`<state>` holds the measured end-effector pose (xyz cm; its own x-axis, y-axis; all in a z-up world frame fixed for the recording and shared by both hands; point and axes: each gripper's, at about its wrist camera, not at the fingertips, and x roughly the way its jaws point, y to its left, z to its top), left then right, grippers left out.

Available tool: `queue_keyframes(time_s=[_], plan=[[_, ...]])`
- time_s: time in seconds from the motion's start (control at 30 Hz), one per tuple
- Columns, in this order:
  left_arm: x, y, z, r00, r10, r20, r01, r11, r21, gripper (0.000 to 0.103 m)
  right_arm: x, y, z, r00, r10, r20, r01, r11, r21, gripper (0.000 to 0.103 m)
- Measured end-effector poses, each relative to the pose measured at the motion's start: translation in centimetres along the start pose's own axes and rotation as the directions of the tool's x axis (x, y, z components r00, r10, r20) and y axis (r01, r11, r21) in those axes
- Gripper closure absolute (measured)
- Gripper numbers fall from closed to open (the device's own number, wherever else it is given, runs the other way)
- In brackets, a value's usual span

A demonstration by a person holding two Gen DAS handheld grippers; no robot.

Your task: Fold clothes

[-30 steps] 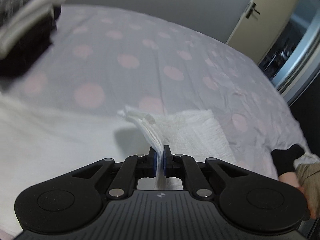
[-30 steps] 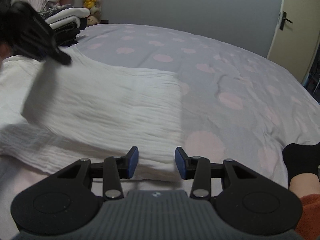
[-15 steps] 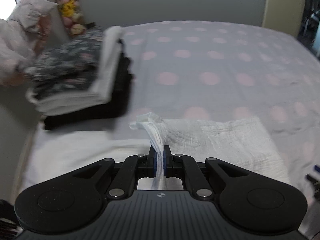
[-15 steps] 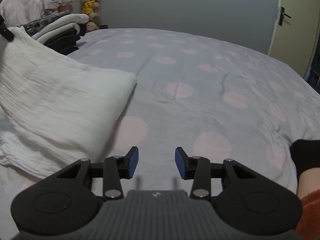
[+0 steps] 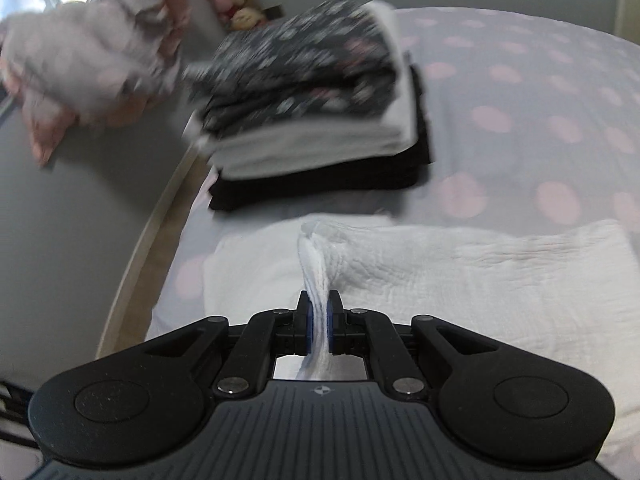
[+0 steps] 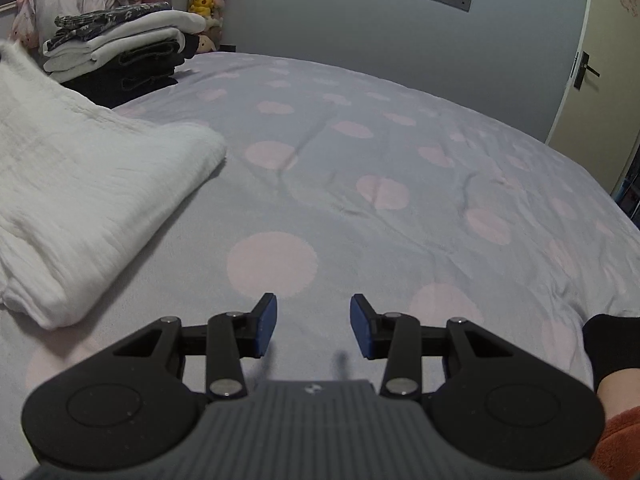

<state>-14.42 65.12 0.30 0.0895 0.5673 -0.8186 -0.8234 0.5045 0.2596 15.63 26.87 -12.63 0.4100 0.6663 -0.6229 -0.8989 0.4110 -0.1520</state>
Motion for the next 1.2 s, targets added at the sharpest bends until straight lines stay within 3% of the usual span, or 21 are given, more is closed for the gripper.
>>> queue_keyframes(time_s=[0.1,0.2,0.3,0.33,0.4,0.53,0.67,0.77,0.83,0.9,1.03,1.2], plan=[[2.3,0.2,-1.1,1.0,-0.02,0.022,0.02,1.0,-0.007,0.093,0.7,0.4,0.0,1.0,0.018,-0.011,-0.018,1.0,0.003,0.059],[4.1,0.5,-1.9,1.0,0.007,0.003,-0.007,0.999,-0.052,0.086,1.0,0.8,-0.1,0.999,0.039,-0.007,-0.039,0.999,0.003,0.059],[3.5,0.8,-3.0,0.995,0.083,0.064,-0.076,0.992,-0.097,0.074,1.1,0.8,0.2,0.997,0.081,-0.015,-0.08,0.995,0.058,0.059],[2.8,0.9,-3.6,0.99,0.094,0.101,-0.081,0.989,-0.125,0.065,1.2,0.8,0.4,0.995,0.097,-0.019,-0.095,0.992,0.083,0.059],[1.2,1.0,-4.8,0.984,0.076,0.163,-0.047,0.983,-0.175,0.052,1.3,0.8,0.9,0.991,0.131,-0.016,-0.127,0.981,0.144,0.059],[-1.8,-0.2,-7.5,0.972,0.036,0.233,0.017,0.975,-0.222,0.051,1.6,1.1,2.1,0.977,0.21,-0.026,-0.195,0.942,0.273,0.059],[-3.3,-1.5,-10.8,0.968,-0.047,0.247,0.118,0.951,-0.285,0.048,1.4,2.4,3.2,0.942,0.335,-0.011,-0.306,0.872,0.381,0.059],[-3.3,-2.2,-14.0,0.969,-0.125,0.215,0.201,0.9,-0.386,0.046,1.8,3.9,3.5,0.923,0.383,-0.029,-0.334,0.839,0.431,0.058],[-2.7,-2.4,-16.0,0.962,-0.181,0.203,0.258,0.845,-0.469,0.045,2.4,4.5,3.5,0.91,0.41,-0.064,-0.33,0.808,0.488,0.058],[-1.6,-2.2,-17.9,0.955,-0.229,0.19,0.297,0.771,-0.563,0.045,2.9,4.7,3.4,0.898,0.434,-0.08,-0.324,0.772,0.547,0.058],[0.7,-1.7,-19.7,0.947,-0.264,0.186,0.318,0.664,-0.677,0.045,3.2,4.6,3.6,0.896,0.434,-0.087,-0.3,0.74,0.602,0.058],[3.5,-2.2,-19.5,0.959,-0.233,0.159,0.275,0.64,-0.718,0.045,4.5,4.6,3.7,0.889,0.448,-0.093,-0.279,0.693,0.665,0.058]])
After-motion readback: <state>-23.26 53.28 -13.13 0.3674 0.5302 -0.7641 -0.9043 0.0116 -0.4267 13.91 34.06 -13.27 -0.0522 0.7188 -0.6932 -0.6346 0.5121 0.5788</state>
